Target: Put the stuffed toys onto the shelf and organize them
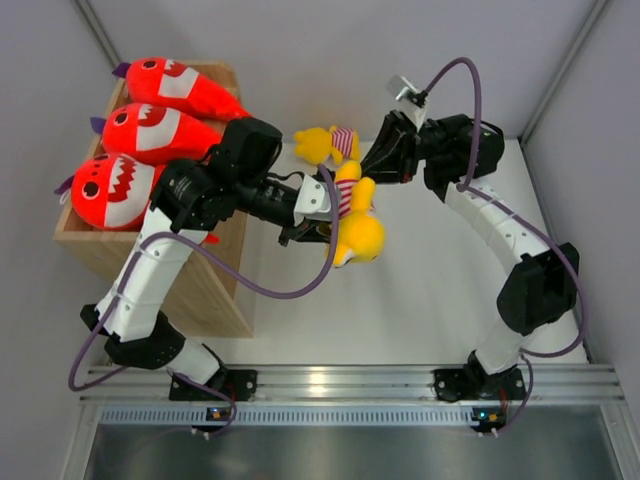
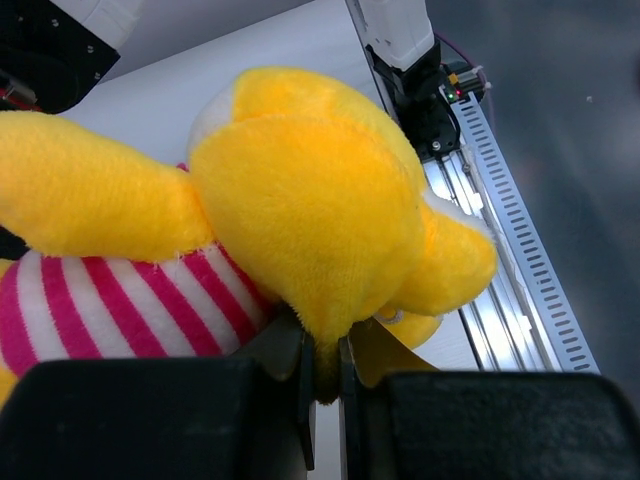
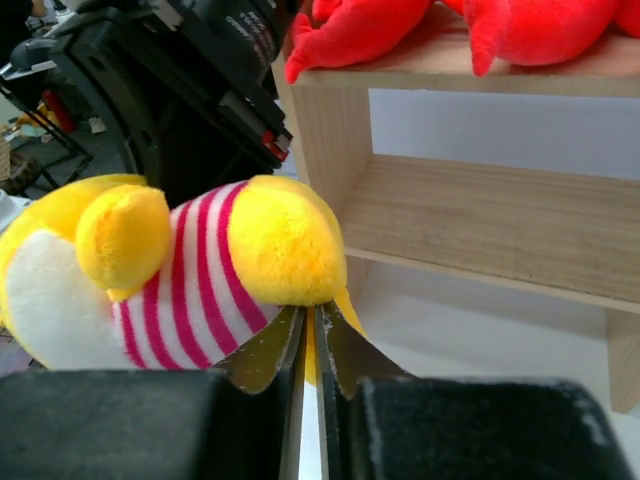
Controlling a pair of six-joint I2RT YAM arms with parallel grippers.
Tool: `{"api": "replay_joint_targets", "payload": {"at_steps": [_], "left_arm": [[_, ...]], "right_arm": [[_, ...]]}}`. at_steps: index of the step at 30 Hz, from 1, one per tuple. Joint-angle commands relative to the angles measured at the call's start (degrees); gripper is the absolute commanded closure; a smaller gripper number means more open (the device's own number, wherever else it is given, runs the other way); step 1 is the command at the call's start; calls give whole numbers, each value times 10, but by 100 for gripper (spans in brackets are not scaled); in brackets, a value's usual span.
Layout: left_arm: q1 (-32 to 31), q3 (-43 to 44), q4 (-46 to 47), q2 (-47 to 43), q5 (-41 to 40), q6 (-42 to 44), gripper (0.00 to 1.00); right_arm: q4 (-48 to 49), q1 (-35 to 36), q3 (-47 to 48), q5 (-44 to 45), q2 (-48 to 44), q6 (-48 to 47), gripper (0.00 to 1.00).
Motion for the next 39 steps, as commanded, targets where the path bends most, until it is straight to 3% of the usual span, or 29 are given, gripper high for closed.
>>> {"api": "replay_joint_targets", "payload": {"at_steps": [1,2,7,13,14,15,16,17,18,19,20,21,32,34,39], "left_arm": [[1,25,16,-9,-3,17,100],[1,26,16,-10,-6,16,100],[1,41,18,-11,-35,13,100],[1,62,42,-21,-87,-9,100],[1,63,44,-22,-86,-9,100],[1,63,44,-21,-87,-9,100],[1,62,44,-19,-88,-9,100],[1,61,50,-19,-90,-15,100],[1,61,53,-19,-101,-18,100],[1,60,57,-19,-106,-22,100],[1,61,60,-19,-111,-24,100],[1,62,60,-19,-117,-24,100],[1,50,60,-43,-147,-18,100],[1,48,61,-47,-153,-15,93],[1,38,61,-54,-168,-9,92]], "right_arm": [[252,9,4,-68,-42,20,96],[252,9,2,-67,-44,22,100],[251,7,14,-56,-46,60,100],[237,-51,-52,44,-85,42,100],[190,-65,-74,68,-99,17,100],[129,-70,-98,84,-141,-27,100],[39,-74,-152,104,-173,-197,100],[-134,-79,-171,178,-213,-345,100],[-574,-77,-167,252,-255,-540,100],[-724,-61,-124,333,-307,-838,100],[-765,4,-122,358,-321,-858,100],[-707,12,-131,340,-338,-827,100],[-687,23,-181,390,-361,-761,100],[-672,23,-196,400,-368,-741,100],[-660,24,-219,427,-380,-709,100]]}}
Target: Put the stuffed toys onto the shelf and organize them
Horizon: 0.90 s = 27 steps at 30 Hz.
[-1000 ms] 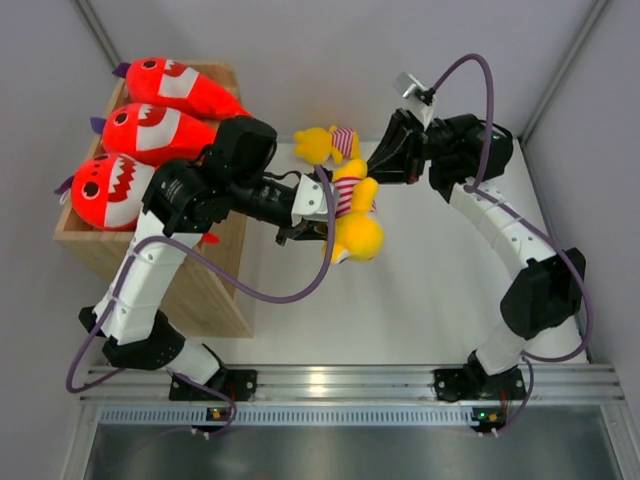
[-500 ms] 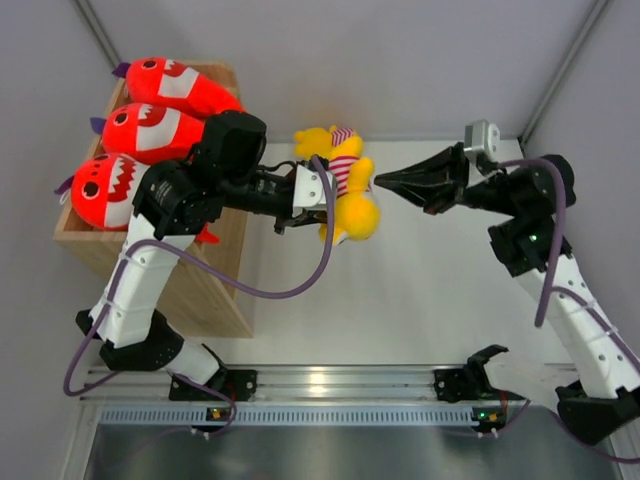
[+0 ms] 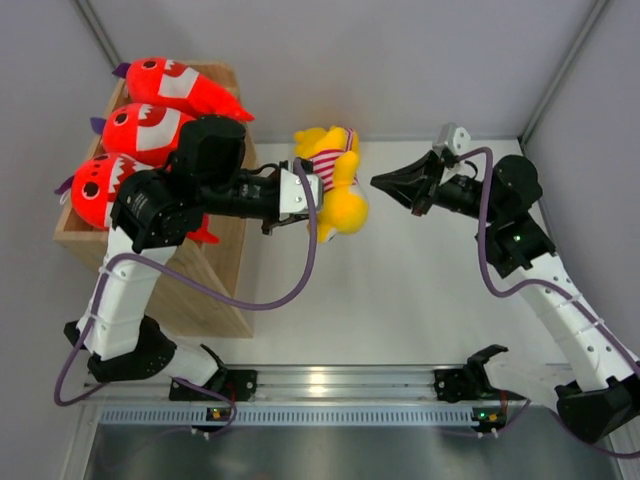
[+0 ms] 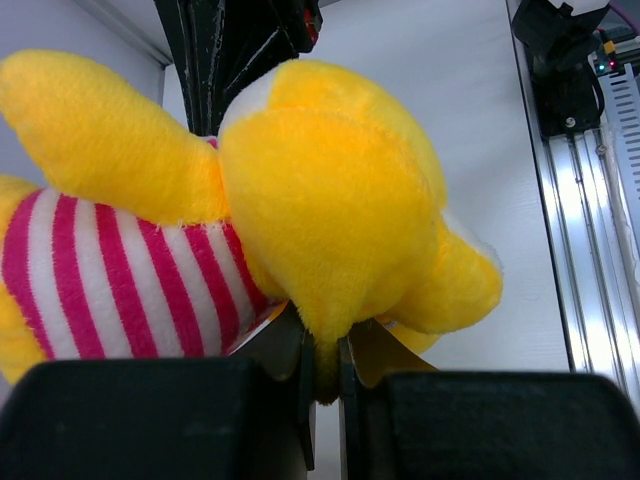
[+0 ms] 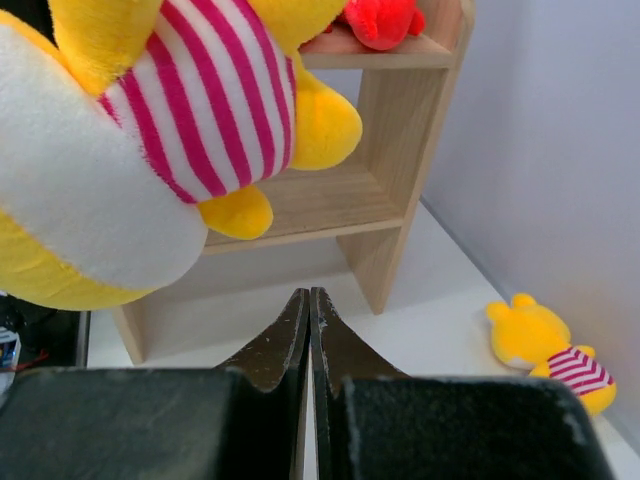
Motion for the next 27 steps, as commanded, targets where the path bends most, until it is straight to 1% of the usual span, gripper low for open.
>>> {"api": "replay_joint_targets", "payload": {"at_steps": [1,4,5,6,7,11,13,16,17,18,19,20,21,22,23,24,25,26,27], "left_arm": [[2,-7,35,-19,-10,8,92],[2,-13,34,-21,-12,10,87],[2,-15,35,-21,-13,11,88],[2,-16,34,-21,-13,10,98],[2,-18,33,-22,-10,12,100],[2,-19,32,-21,23,13,100],[2,-18,32,-21,37,11,100],[2,-20,23,-17,88,13,100],[2,-22,9,-15,124,19,100],[2,-24,5,-13,148,21,100],[2,-28,2,-13,167,20,100],[2,-33,-5,-13,185,20,100],[2,-44,-8,-12,219,21,100],[2,-52,-12,-12,232,22,100],[2,-60,-16,-11,243,25,100],[2,-67,-17,-12,258,23,100],[2,-81,-17,-11,265,22,100],[1,-85,-20,-10,273,21,100],[1,-89,-21,-10,279,20,100]], "right_arm": [[34,5,-8,24,-25,35,100],[44,4,-13,28,-27,57,100],[47,5,-13,29,-27,61,100],[48,5,-14,25,-28,63,100],[57,4,-18,24,-30,68,100],[65,4,-25,12,-34,66,100],[65,5,-23,-12,-32,49,100],[20,5,6,-54,-27,1,100],[-39,3,17,-65,-25,-40,92],[-77,4,30,-64,-25,-74,80],[-102,4,52,-58,-25,-129,67],[-138,3,63,-55,-25,-163,46],[-197,2,75,-50,-25,-196,40],[-225,1,94,-44,-26,-238,36],[-250,-4,104,-46,-27,-260,32],[-276,-8,114,-63,-26,-283,26],[-315,-12,130,-69,-25,-313,24],[-331,-18,136,-75,-24,-328,18],[-350,-23,144,-86,-23,-342,16]]}}
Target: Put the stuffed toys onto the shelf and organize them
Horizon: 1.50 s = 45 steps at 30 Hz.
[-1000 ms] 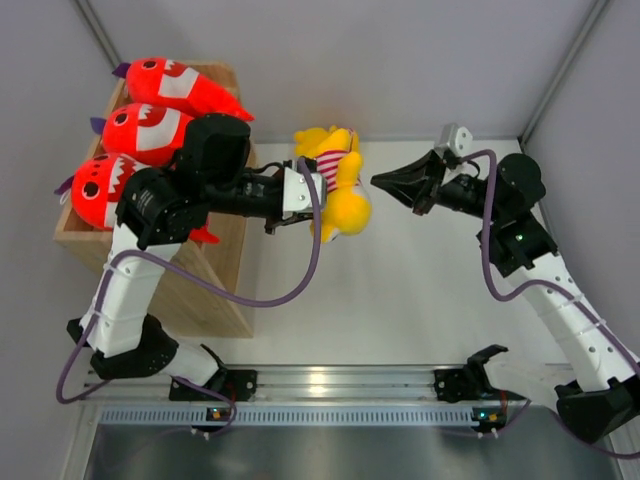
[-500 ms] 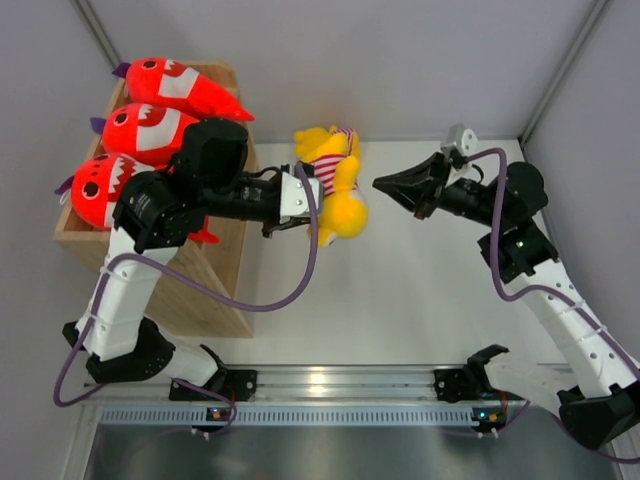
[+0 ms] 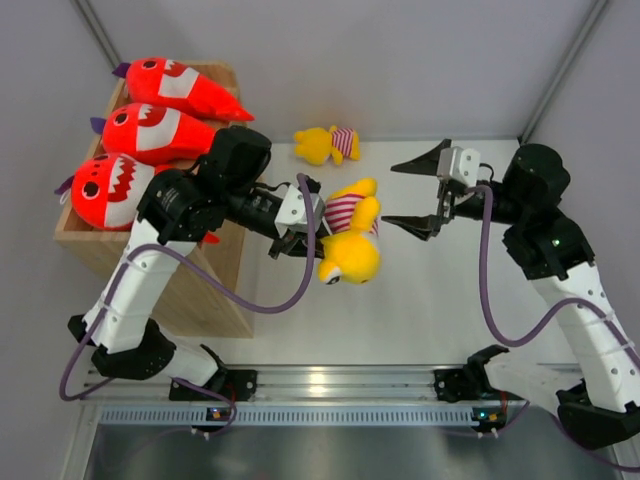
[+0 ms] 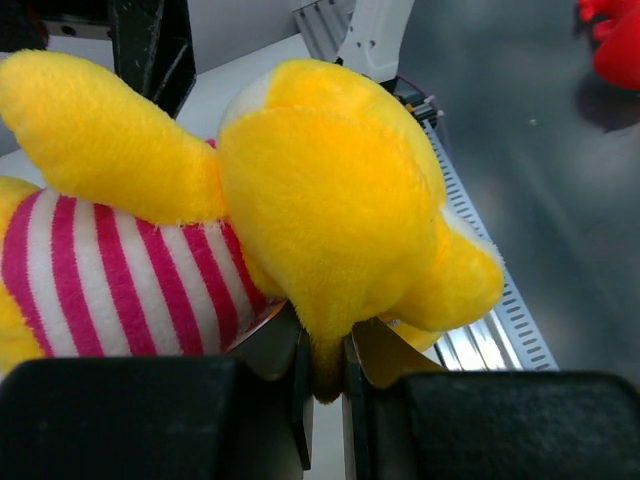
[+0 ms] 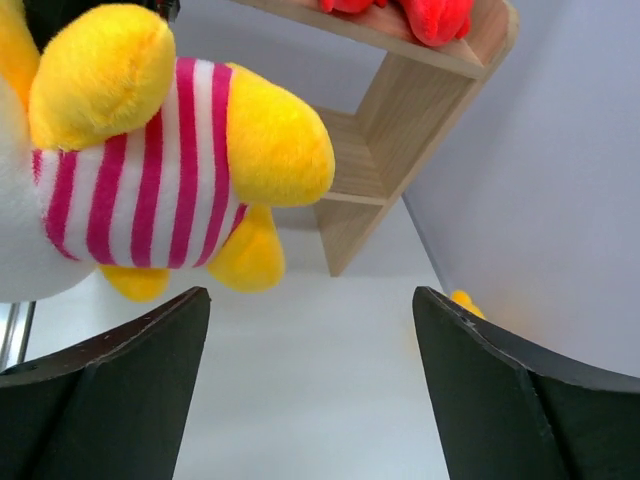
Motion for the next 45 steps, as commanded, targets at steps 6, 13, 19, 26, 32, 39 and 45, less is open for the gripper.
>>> {"api": "replay_joint_targets", "payload": {"at_steps": [6,13,19,26,32,39,45], "left_arm": [[-2,-10,-3,8,140,-4,100],[-25,-8,-4,38,140,-8,100],[-36,25,-12,43,117,10,100],[-36,26,-23,47,110,31,100],[-36,62,-23,80,106,44,100],[-37,91,-23,117,121,45,100],[-37,92,-23,116,119,49,100]], "right_arm": [[-229,-21,105,-82,34,-198,5],[-218,-21,110,-100,45,-190,5],[-304,-21,139,-127,53,-240,5],[-400,-18,189,-128,81,-297,4],[-366,-8,198,-119,90,-262,4],[-365,26,198,-119,98,-275,7],[-356,33,183,-148,77,-283,65]]}}
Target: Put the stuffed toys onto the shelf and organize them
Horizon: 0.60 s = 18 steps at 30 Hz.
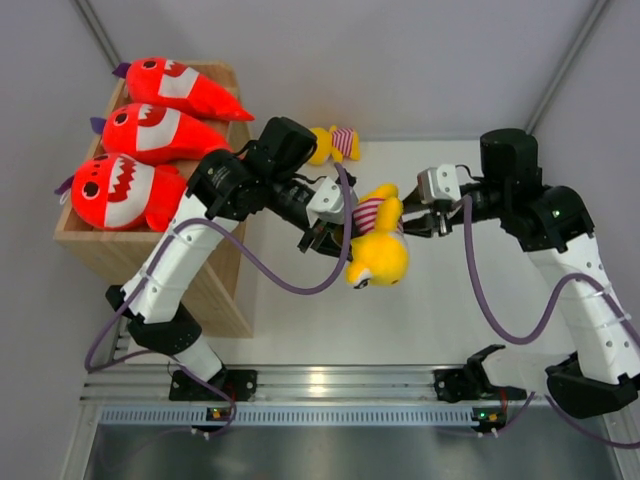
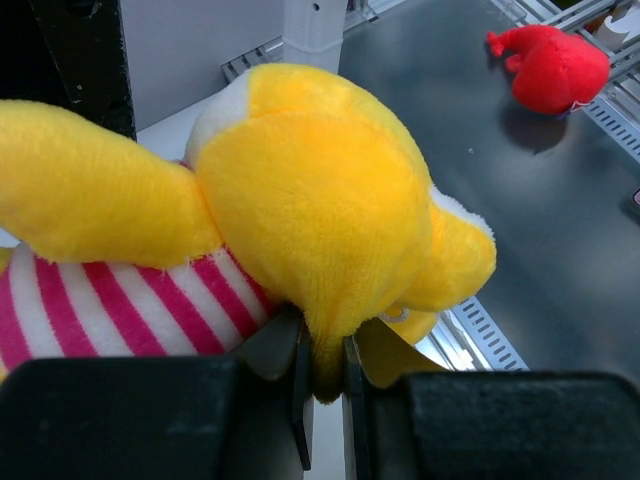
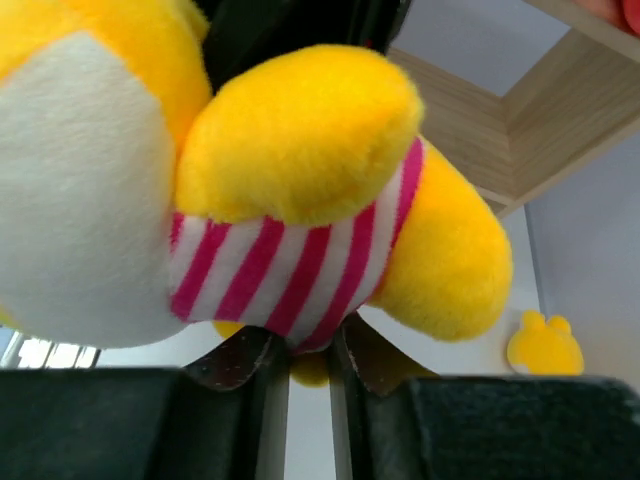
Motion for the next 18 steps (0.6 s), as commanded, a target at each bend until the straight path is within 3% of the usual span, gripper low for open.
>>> {"api": "replay_joint_targets", "payload": {"at_steps": [1,2,8,11,12,13,15,16,18], "left_arm": [[-2,18,9,-2,15,19,100],[-2,18,9,-2,11,20,100],[-2,13,8,-20,-34,27,98],[-2,15,8,-32,-58,32,64],[-2,16,7,-35,-66,34,33],[-2,17,8,-40,-85,36,20],[-2,18,8,-48,-101,40,13],[-2,18,8,-55,-121,42,1],[-2,19,7,-63,-143,47,2]], "right_arm": [[33,14,8,-44,-24,-2,89],[56,15,-14,-42,-39,41,100],[277,14,-135,38,-111,222,100],[307,14,-149,79,-113,278,100],[309,13,-148,90,-108,291,100],[309,13,-147,110,-104,302,100],[313,11,-149,131,-92,327,100],[315,10,-151,149,-89,344,100],[317,2,-150,165,-73,367,100]]}}
